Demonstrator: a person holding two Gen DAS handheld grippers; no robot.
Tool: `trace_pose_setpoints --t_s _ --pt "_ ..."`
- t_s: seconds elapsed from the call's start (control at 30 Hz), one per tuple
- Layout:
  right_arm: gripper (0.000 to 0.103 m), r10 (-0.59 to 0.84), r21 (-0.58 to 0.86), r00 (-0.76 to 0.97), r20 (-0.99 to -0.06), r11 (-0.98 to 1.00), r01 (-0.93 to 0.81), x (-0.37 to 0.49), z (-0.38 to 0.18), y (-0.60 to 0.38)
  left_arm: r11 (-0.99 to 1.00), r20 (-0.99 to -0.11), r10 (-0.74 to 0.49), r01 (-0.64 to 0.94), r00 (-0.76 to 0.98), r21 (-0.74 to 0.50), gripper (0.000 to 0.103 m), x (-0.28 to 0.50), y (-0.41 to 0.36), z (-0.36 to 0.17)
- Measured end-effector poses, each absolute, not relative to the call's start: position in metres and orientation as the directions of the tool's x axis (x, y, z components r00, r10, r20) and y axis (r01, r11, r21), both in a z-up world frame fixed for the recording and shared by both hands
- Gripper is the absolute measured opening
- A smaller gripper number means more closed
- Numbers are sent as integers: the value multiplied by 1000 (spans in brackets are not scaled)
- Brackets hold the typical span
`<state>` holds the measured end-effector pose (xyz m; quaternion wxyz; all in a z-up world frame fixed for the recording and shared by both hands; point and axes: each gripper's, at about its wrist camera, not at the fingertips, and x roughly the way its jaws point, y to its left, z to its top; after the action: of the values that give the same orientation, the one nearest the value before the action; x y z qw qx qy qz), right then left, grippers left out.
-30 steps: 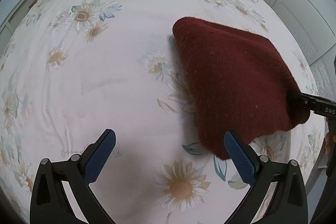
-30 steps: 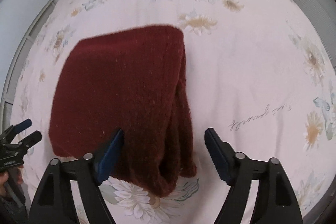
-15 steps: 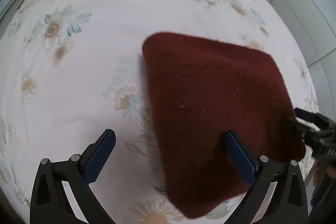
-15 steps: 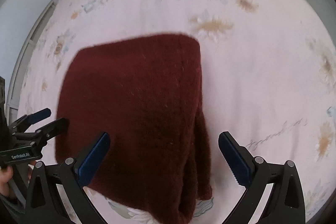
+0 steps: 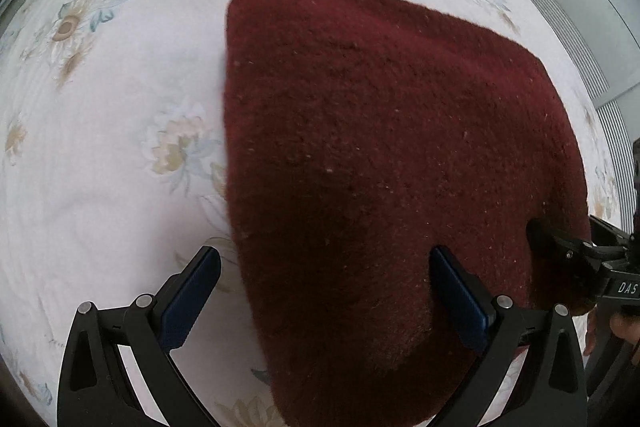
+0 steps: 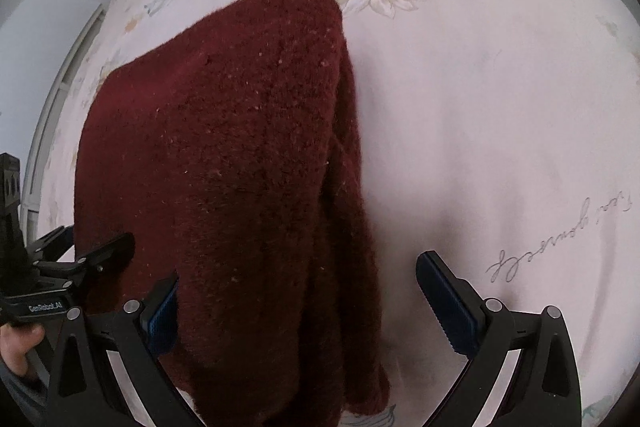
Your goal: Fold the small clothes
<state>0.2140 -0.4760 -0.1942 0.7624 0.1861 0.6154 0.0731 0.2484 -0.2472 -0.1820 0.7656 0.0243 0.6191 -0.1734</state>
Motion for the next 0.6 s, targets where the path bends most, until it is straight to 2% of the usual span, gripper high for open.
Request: trace_pose_setpoints --t_s 0.17,0.23,0.3,0.4,0.47,0.6 --pt "101 357 396 226 -906 904 159 215 -199 -476 930 -950 -273 293 154 -220 102 250 -244 -189" --pt "100 359 400 231 -904 902 162 215 -201 -475 922 -943 -295 303 153 -239 97 249 -243 -189" --pt "99 372 414 230 -899 894 171 215 -203 -474 913 -935 -322 312 148 -265 84 248 -242 -188" --pt "94 390 431 231 -892 886 171 215 -203 -473 912 -936 -314 325 157 -252 81 247 -243 -186" --pt "79 417 457 229 -880 874 167 214 -203 -473 912 -936 -314 323 159 -251 77 247 -245 -185" --pt "64 455 494 234 -859 857 147 213 -198 -470 907 -931 -331 322 152 -270 69 250 -246 -187"
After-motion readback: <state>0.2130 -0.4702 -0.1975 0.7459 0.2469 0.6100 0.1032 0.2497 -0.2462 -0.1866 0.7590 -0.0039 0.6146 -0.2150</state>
